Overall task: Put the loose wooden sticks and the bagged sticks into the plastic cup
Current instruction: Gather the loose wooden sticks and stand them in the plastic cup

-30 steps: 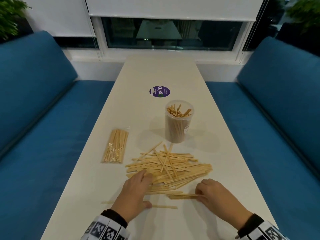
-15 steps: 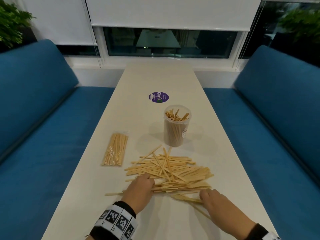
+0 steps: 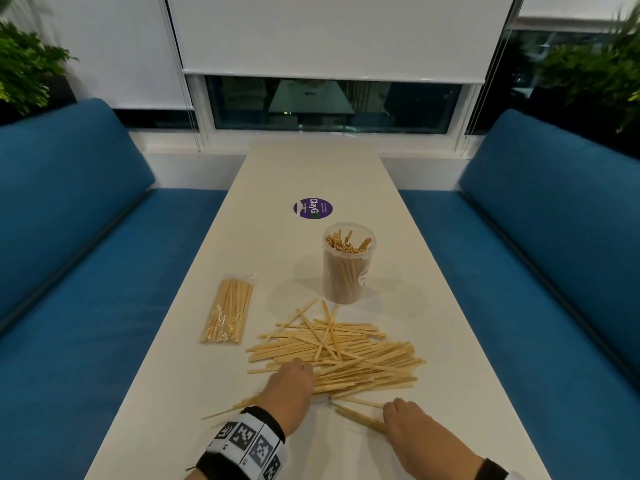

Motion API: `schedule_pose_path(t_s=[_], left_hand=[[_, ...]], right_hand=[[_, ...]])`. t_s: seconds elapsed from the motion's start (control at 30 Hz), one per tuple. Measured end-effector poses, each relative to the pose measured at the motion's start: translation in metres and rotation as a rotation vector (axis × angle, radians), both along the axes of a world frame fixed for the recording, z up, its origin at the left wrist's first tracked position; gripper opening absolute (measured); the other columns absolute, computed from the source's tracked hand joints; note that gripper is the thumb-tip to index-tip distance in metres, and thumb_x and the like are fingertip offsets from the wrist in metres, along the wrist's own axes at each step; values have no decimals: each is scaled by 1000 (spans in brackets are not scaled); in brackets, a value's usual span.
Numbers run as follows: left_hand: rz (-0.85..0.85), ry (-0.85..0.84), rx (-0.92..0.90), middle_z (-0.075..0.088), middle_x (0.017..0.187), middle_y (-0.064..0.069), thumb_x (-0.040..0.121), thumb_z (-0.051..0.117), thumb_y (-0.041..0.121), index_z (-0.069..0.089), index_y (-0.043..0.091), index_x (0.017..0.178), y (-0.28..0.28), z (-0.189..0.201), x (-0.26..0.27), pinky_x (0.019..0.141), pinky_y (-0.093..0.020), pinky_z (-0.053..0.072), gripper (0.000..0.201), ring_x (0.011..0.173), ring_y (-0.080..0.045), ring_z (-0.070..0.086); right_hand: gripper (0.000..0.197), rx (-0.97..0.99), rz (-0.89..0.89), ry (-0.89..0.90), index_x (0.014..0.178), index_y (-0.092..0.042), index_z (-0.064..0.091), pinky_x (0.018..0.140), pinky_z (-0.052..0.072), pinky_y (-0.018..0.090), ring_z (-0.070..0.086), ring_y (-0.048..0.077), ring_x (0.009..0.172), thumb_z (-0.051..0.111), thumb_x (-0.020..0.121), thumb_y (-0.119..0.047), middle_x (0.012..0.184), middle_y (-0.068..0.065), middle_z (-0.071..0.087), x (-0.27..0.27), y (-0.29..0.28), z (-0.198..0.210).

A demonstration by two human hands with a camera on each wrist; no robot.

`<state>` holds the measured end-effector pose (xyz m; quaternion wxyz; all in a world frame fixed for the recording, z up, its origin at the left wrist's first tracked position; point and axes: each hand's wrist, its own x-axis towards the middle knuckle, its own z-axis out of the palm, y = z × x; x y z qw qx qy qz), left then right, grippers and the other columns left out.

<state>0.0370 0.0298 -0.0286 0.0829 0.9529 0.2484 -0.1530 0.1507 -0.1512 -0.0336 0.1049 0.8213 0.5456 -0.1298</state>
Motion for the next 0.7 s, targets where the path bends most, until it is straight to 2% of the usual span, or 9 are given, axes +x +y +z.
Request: schedule_pose_path(t_s=[0.1, 0.2, 0.3, 0.37, 0.4, 0.43, 0.53, 0.63, 0.7], left_hand=[[2, -6, 8, 41, 128, -15, 88, 33, -4, 41, 4, 124, -1, -1, 0, 88, -35, 43, 37, 109, -29, 48], [4, -11, -11, 40, 128, -13, 89, 34, -2, 40, 6, 124, -1, -2, -3, 87, -35, 42, 36, 109, -28, 47], [9, -12, -31, 44, 127, -13, 91, 32, 2, 38, 8, 125, -1, 0, -5, 88, -36, 40, 35, 109, -29, 48], [24, -7, -59, 48, 125, -12, 92, 31, 4, 37, 8, 125, 0, 6, -6, 88, -36, 39, 34, 109, -30, 49], [33, -9, -75, 50, 124, -12, 92, 30, 6, 37, 8, 125, 1, 10, -7, 87, -36, 39, 34, 109, -30, 50], [37, -12, -94, 51, 123, -12, 93, 31, 8, 37, 8, 125, 2, 13, -7, 86, -36, 39, 32, 108, -30, 51], [65, -36, -204, 53, 114, -11, 96, 31, 15, 37, 9, 120, 10, 26, -8, 77, -35, 37, 26, 102, -30, 53], [116, -112, -369, 47, 88, -1, 95, 31, 17, 37, 13, 104, 22, 33, -9, 75, -36, 40, 11, 83, -24, 51], [133, -148, -433, 42, 79, 3, 96, 31, 18, 35, 14, 96, 29, 39, -9, 71, -35, 38, 5, 72, -18, 45]], right_hand=[[45, 130, 2, -36, 68, -19, 34, 40, 2, 19, 39, 7, 30, 44, 28, -4, 42, 0, 44, -4, -2, -11], [29, 222, -10, -81, 70, -20, 31, 40, 7, 20, 40, 8, 29, 33, 49, 0, 41, 1, 43, -6, -4, -12], [24, 131, -15, -11, 73, -21, 30, 41, 8, 19, 44, 8, 32, 39, 53, -10, 44, 0, 48, -1, -7, -7], [39, 45, 39, 30, 89, -15, 43, 43, 11, 21, 54, 11, 56, 60, 55, -9, 76, 2, 58, 1, -10, 1], [39, 58, 16, 56, 105, -11, 44, 48, 16, 22, 50, 14, 69, 58, 69, -6, 97, 5, 53, 5, -11, 4], [36, 58, 33, 92, 117, -10, 41, 52, 20, 22, 42, 12, 71, 47, 82, -3, 107, 3, 41, 8, -14, 6], [28, 35, 11, 267, 112, -20, 36, 50, 22, 21, 25, 4, 58, 34, 91, -2, 93, -12, 27, 10, -13, 26], [17, 102, -196, 667, 91, -31, 37, 58, 33, 15, 39, -1, 63, 31, 98, -16, 80, -19, 36, 15, -13, 52], [17, 223, -341, 920, 94, -26, 45, 64, 35, 10, 42, -3, 63, 32, 100, -20, 78, -15, 45, 17, -13, 63]])
